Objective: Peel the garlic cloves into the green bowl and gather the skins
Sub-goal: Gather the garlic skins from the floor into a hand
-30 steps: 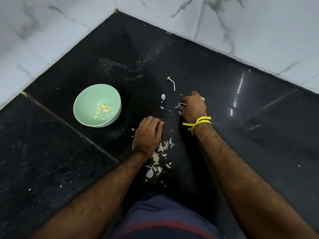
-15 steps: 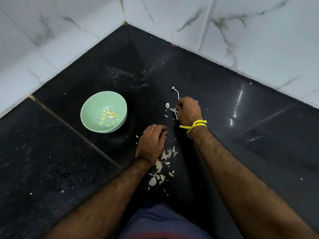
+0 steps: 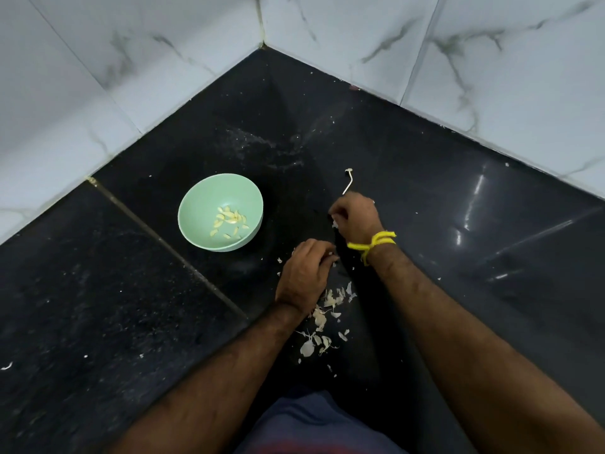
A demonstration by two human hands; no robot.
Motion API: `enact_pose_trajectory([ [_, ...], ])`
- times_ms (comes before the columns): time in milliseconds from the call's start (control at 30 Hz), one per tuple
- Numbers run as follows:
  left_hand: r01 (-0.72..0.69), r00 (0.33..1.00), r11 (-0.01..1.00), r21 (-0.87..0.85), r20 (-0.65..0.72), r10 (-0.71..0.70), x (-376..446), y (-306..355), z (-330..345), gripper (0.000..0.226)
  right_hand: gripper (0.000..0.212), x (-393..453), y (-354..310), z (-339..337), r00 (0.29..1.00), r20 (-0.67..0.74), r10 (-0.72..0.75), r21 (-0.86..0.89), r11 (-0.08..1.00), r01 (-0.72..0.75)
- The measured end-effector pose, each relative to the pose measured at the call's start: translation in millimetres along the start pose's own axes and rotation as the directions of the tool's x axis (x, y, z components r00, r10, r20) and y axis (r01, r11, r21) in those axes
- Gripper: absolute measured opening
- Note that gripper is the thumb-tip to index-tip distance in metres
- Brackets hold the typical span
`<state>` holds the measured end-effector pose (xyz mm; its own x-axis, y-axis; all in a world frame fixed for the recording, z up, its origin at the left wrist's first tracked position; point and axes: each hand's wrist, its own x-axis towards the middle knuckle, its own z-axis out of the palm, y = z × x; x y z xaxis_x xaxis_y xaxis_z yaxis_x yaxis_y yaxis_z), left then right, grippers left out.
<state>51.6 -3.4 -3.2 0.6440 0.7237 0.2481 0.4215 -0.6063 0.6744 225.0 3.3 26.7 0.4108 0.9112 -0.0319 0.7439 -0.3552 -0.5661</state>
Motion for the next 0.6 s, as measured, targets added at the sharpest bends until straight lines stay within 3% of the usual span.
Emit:
enact_pose_trajectory([
  [100, 0.037, 0.999, 0.991, -0.131, -0.023, -0.04, 1, -1, -5, 0.005, 0.021, -37, 2, -2, 0.996, -0.058, -0.073, 0.077, 0.994, 0.077],
  [200, 0.148, 0.988, 0.95, -0.275, -0.007, -0.156, 8, 5, -13, 0.013, 0.035, -37, 4, -14, 0.975, -0.221, 0.021, 0.12, 0.993, 0.006],
  [267, 0.152, 0.987, 0.948, -0.281, -0.013, -0.162, 14, 12, -21, 0.02, 0.037, -13, 7, -23, 0.967, -0.25, 0.053, 0.111, 0.993, -0.026],
  [433, 0.208, 0.969, 0.944, -0.256, -0.076, -0.234, 21, 11, -33, 0.029, 0.06, 51, 13, -20, 0.988, 0.101, 0.119, -0.005, 0.993, -0.119],
  [600, 0.139, 0.967, 0.988, -0.071, -0.205, -0.15, 7, -9, -40, 0.017, 0.061, 18, -7, 8, 0.97, 0.231, -0.073, -0.11, 0.989, 0.101],
])
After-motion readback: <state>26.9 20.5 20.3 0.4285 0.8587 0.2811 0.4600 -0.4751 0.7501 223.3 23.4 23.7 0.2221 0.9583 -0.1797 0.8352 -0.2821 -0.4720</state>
